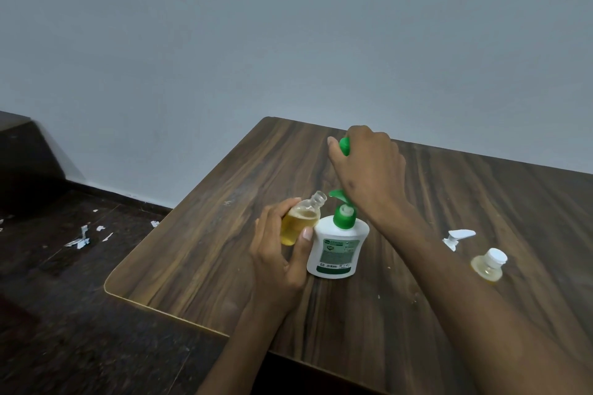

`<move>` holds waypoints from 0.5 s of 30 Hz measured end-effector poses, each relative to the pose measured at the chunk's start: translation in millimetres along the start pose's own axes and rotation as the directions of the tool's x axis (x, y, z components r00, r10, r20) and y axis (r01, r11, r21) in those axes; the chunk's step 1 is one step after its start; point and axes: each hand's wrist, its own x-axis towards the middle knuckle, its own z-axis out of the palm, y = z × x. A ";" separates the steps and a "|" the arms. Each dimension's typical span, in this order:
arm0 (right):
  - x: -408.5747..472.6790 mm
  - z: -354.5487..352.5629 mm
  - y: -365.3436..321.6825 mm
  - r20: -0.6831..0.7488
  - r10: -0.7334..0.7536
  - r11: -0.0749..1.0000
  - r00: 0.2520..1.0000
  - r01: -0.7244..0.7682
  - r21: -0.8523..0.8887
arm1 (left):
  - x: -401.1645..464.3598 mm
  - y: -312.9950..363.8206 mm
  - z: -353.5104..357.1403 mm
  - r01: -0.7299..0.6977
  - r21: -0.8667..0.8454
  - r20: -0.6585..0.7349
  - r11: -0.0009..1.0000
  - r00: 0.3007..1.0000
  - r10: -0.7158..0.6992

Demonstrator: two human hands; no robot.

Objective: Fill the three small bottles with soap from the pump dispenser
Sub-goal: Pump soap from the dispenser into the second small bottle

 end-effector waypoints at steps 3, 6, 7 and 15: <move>-0.1 -1.5 1.2 -0.009 0.012 0.999 1.000 -0.011 0.046 | -0.8 0.8 -0.6 0.017 -0.003 -0.005 1.000 1.000 -0.017; 3.0 0.5 6.1 -0.019 0.019 0.988 1.000 -0.016 0.153 | -0.3 0.6 -0.2 0.028 0.008 -0.011 1.000 1.000 -0.027; 4.3 1.2 8.2 -0.022 0.012 0.980 1.000 -0.008 0.200 | -0.2 0.8 -0.4 0.027 0.011 -0.015 1.000 1.000 -0.027; 0.5 -16.5 17.2 -0.059 -0.002 0.917 0.998 0.025 0.397 | -0.8 6.1 -4.0 0.078 -0.005 -0.045 0.997 0.996 -0.078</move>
